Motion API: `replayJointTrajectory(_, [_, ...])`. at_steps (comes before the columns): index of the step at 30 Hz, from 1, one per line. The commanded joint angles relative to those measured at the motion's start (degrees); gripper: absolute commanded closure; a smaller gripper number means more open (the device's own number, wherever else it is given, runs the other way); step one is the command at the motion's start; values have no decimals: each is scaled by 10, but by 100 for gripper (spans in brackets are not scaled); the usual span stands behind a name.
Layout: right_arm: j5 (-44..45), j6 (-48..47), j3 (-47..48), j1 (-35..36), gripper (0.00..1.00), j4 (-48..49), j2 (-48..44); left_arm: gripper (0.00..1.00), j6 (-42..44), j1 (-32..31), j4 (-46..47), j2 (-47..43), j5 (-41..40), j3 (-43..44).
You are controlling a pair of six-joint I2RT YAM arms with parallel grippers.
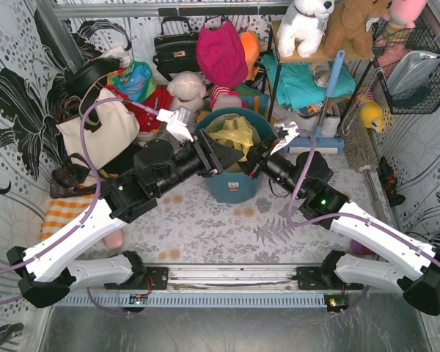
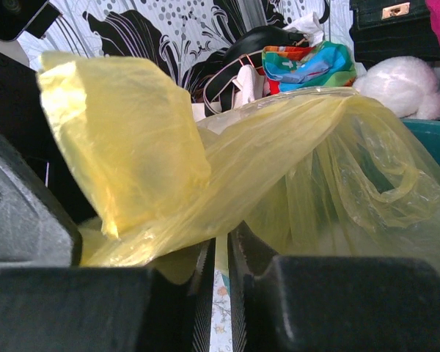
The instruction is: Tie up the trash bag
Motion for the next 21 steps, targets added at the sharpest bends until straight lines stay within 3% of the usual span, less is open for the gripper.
replayJointTrajectory(1, [-23,-10,27,3,88,23,13,42,-10,-13,69,5,-40,-9])
replayJointTrajectory(4, [-33,-11,30,3,88,24,21,43,-7,-15,72,14,-50,-6])
replayJointTrajectory(11, [-35,-18,31,3,88,14,19,65,0,-16,64,13,-69,-4])
replayJointTrajectory(17, [-26,-25,36,3,88,-5,4,92,7,-16,55,11,-72,-4])
replayJointTrajectory(21, [-15,-43,45,3,79,-65,-33,99,14,-16,53,8,-77,-6])
